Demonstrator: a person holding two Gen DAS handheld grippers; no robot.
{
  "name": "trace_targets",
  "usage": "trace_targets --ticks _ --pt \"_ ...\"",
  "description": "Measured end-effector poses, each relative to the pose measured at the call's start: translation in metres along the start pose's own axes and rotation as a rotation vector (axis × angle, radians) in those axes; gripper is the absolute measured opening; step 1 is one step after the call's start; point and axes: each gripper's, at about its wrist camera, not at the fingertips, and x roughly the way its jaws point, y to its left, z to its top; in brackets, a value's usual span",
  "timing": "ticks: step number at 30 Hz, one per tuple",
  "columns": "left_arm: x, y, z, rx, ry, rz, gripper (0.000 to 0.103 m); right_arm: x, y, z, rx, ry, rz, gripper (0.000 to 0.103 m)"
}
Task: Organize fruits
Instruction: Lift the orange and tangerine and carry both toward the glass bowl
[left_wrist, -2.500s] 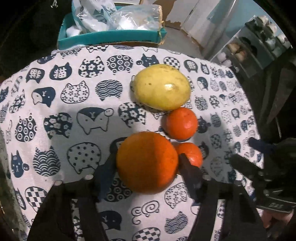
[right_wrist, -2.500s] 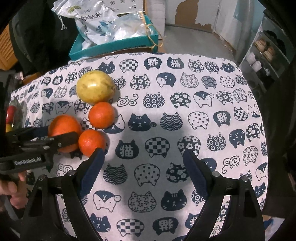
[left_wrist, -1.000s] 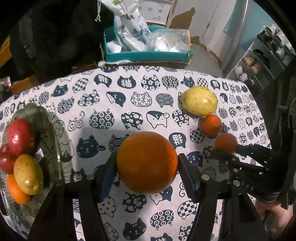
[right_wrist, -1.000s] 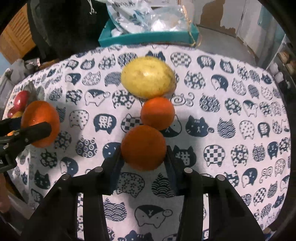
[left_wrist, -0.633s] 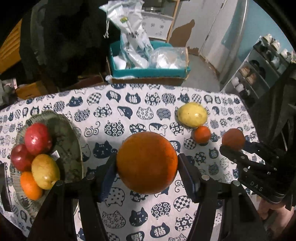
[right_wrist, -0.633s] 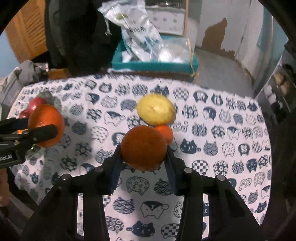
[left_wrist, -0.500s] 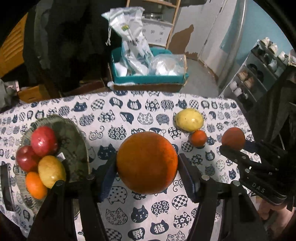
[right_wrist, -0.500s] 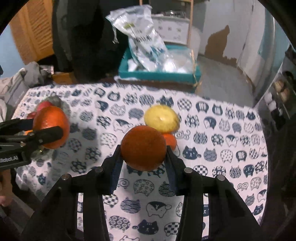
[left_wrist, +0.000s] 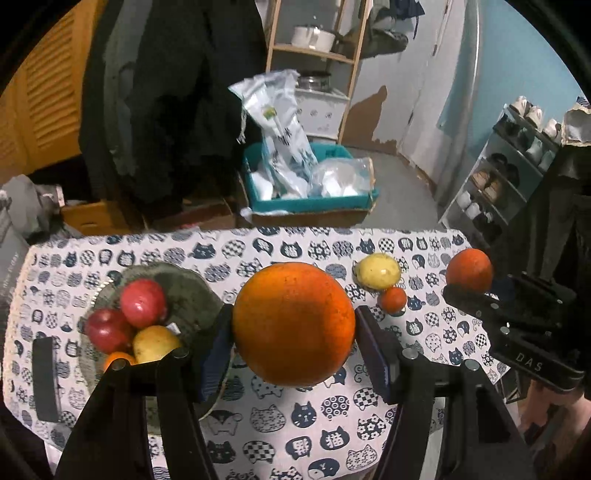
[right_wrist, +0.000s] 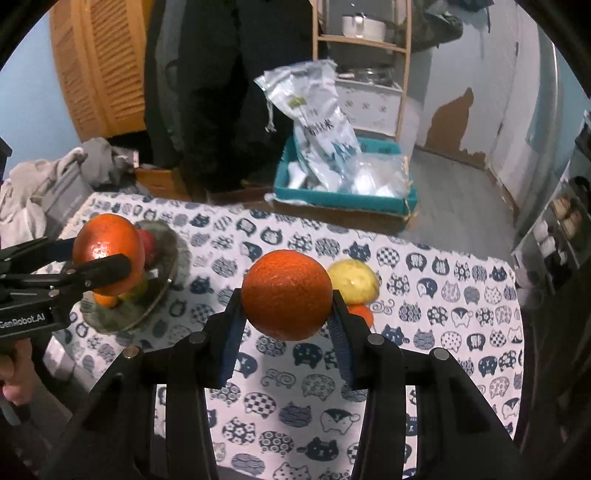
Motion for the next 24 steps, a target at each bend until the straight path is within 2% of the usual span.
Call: trace_targets --ticks 13,24 --pt "-0.041 0.028 -0.001 -0.025 -0.078 0.037 0.066 -0.015 0.032 0.023 -0.041 -0.049 0.054 0.043" --pt "-0.051 0.058 -0.008 -0.075 -0.085 0.078 0.066 -0.004 0.068 0.043 -0.076 -0.047 0.103 0.043"
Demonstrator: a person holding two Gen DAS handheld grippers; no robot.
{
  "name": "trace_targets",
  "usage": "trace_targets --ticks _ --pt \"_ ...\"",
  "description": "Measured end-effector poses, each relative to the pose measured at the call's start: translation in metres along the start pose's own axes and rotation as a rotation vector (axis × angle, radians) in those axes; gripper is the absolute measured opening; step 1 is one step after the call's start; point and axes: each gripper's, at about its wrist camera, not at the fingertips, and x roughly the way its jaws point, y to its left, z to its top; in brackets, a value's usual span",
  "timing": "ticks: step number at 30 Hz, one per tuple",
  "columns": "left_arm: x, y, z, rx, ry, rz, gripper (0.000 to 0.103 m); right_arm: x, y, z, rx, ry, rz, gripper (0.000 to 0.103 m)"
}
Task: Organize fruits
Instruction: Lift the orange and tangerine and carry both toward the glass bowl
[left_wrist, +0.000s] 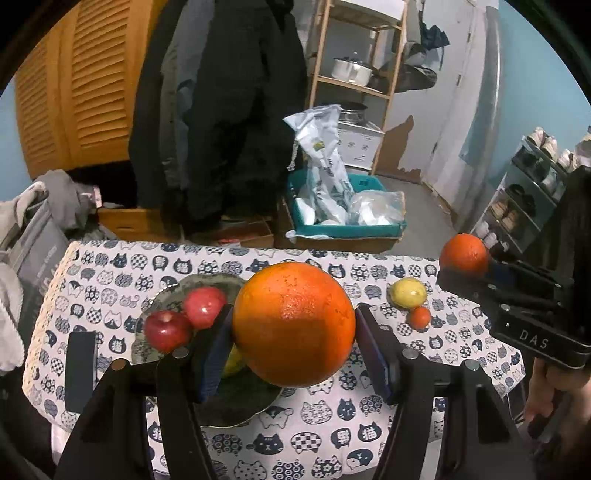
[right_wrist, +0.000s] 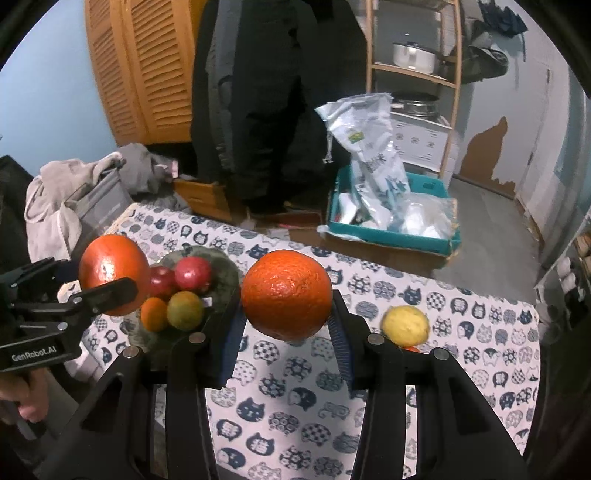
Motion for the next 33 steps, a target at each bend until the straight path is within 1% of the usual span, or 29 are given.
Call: trace_targets --ticks 11,17,20,25,30,33 --pt "0.000 0.034 -0.005 -0.057 0.013 0.047 0.066 0.030 0.034 0.015 -0.025 0.031 0.041 0.043" --pt "0.007 0.051 -0.011 -0.085 0.045 0.058 0.066 0.050 0.053 0.025 -0.027 0.059 0.086 0.043" --pt "0.015 0.061 -0.017 -0.101 0.073 0.058 0.066 0.064 0.061 0.028 -0.029 0.082 0.095 0.043" --pt "0.041 0.080 -0.032 -0.147 0.154 0.059 0.066 0.090 0.072 0.025 -0.034 0.134 0.106 0.043" --pt "0.067 0.093 -0.051 -0.174 0.226 0.073 0.066 0.114 0.081 0.015 -0.046 0.184 0.116 0.043" --pt "0.079 0.094 -0.060 -0.179 0.264 0.081 0.066 0.126 0.084 0.008 -0.048 0.216 0.116 0.043"
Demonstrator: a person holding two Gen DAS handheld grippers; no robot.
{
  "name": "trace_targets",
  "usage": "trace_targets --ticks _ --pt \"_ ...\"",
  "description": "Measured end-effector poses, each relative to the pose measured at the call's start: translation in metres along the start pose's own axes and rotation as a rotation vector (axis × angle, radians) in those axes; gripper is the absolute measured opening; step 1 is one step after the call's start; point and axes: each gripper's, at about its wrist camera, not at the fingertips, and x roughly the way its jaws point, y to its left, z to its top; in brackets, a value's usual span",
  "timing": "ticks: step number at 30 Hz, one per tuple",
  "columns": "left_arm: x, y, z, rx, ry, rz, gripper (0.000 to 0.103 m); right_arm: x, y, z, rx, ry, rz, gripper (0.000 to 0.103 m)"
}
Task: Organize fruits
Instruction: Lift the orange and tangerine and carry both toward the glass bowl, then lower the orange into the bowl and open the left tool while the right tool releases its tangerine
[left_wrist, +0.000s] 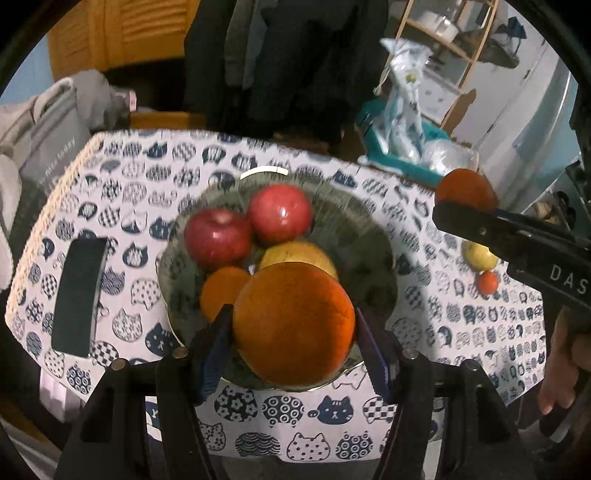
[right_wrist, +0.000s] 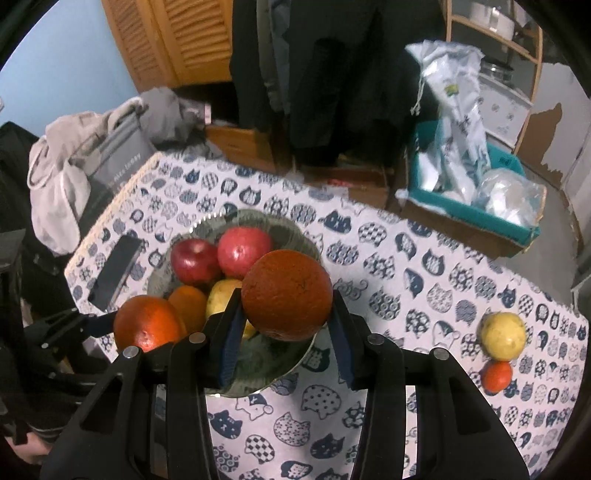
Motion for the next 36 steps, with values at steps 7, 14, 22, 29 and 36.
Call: trace_targets --ticks 7,14,22,29,36 --pt "0.022 -0.008 -0.007 0.031 0.052 0.007 0.066 0.031 0.003 -0.012 -0.011 0.075 -0.004 0.043" --pt "0.035 -0.008 -0.015 0.033 0.104 0.009 0.066 0.046 0.001 -0.019 0.001 0.108 -0.001 0.043" --pt "0.050 -0.002 -0.019 0.009 0.171 0.008 0.066 0.047 0.004 -0.017 0.004 0.108 0.014 0.043" --pt "0.039 0.003 -0.013 -0.023 0.136 -0.008 0.085 0.049 0.003 -0.016 0.012 0.114 0.021 0.043" --pt "0.023 0.010 -0.004 -0.032 0.078 0.030 0.085 0.059 -0.003 -0.016 0.045 0.134 0.044 0.043"
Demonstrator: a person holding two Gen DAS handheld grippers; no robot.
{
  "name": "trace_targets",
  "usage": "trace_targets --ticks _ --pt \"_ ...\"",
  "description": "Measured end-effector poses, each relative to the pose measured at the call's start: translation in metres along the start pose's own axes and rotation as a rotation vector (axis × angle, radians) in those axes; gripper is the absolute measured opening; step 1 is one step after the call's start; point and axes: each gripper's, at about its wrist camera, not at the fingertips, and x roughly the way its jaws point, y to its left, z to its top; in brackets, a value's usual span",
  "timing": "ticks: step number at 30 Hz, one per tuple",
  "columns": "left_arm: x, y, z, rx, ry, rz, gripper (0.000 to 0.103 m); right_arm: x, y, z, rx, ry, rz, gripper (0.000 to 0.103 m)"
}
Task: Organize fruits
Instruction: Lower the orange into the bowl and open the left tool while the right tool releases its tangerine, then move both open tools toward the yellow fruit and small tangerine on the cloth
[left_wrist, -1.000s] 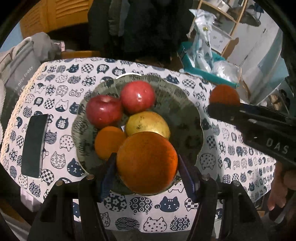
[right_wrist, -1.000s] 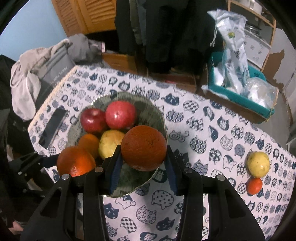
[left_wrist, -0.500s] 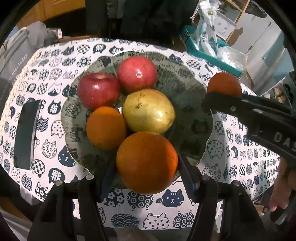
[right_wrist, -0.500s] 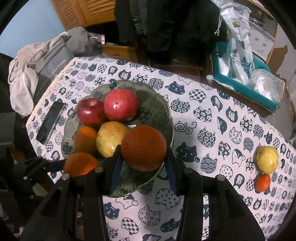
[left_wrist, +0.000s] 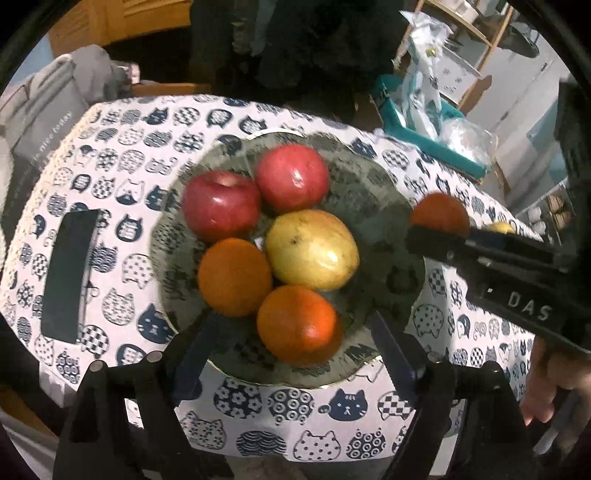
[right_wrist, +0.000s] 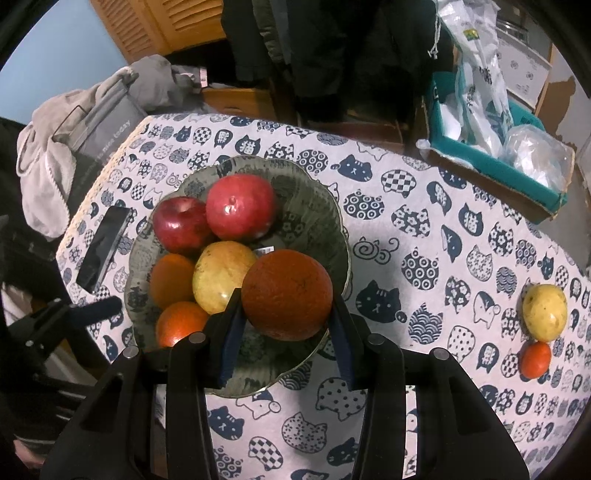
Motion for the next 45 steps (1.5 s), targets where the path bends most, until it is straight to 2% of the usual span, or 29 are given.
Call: trace_targets --ticks 8,13,15,18,21,30,45 --pt "-0.008 0.029 0.006 -0.098 -0.047 0.052 0.085 0.017 0.000 -0.005 -0.009 0.049 0.009 0.043" --pt "-0.008 0.037 0.008 -0.151 -0.053 0.041 0.085 0.019 0.005 -0.006 -0.027 0.069 0.026 0.044" --pt "-0.011 0.040 0.008 -0.164 -0.062 0.044 0.085 0.018 0.006 -0.005 -0.028 0.067 0.030 0.051" --pt "-0.014 0.041 0.009 -0.176 -0.074 0.039 0.085 0.011 0.006 -0.003 -0.023 0.048 0.031 0.058" --pt "-0.018 0.040 0.009 -0.181 -0.090 0.034 0.085 0.002 0.003 -0.001 -0.018 0.029 0.027 0.061" --pt "-0.038 0.026 0.016 -0.174 -0.153 -0.005 0.085 -0.037 -0.011 0.001 -0.007 -0.069 -0.073 0.063" --pt "-0.088 -0.021 0.023 -0.063 -0.289 -0.021 0.085 -0.111 -0.043 -0.015 0.026 -0.218 -0.146 0.064"
